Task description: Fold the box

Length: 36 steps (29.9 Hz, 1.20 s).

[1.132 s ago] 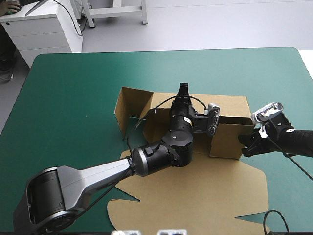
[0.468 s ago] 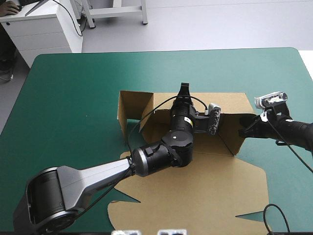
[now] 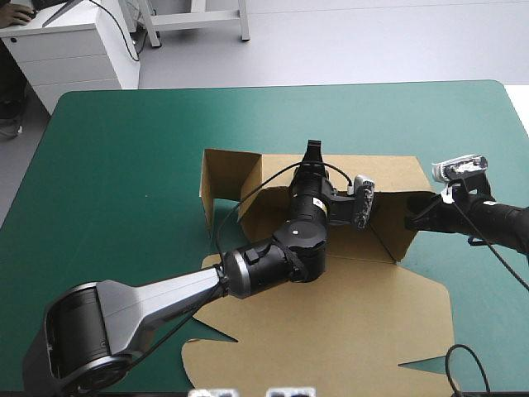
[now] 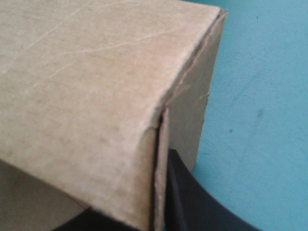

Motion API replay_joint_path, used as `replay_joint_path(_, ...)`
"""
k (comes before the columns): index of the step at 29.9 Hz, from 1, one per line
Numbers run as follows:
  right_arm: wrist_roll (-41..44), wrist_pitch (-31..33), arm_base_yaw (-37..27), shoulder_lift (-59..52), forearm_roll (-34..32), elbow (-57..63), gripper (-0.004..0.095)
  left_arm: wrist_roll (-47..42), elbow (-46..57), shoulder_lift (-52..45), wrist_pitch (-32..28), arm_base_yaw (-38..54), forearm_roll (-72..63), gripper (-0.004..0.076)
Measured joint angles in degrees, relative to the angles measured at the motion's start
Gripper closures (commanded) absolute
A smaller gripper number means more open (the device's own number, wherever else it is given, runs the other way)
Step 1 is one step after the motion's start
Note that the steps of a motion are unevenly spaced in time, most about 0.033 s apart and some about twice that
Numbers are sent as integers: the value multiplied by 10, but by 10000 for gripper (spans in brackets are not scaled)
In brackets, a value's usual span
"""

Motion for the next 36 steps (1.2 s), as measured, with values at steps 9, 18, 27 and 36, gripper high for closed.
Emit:
replay_joint_path(9,35,-13,0,0,-16,-2,907,-26,0,0,-11,-1,-11,368)
replay_joint_path(18,141,-58,55,-4,-107,-19,907,-32,1,-28,-5,-35,-18,368)
replay_joint_path(27,208,-68,68,4,-165,-43,907,-44,1,-88,19,-98,-20,392)
replay_joint_path(36,233,-64,69,5,-178,-48,907,-75,1,-188,29,-110,-22,726)
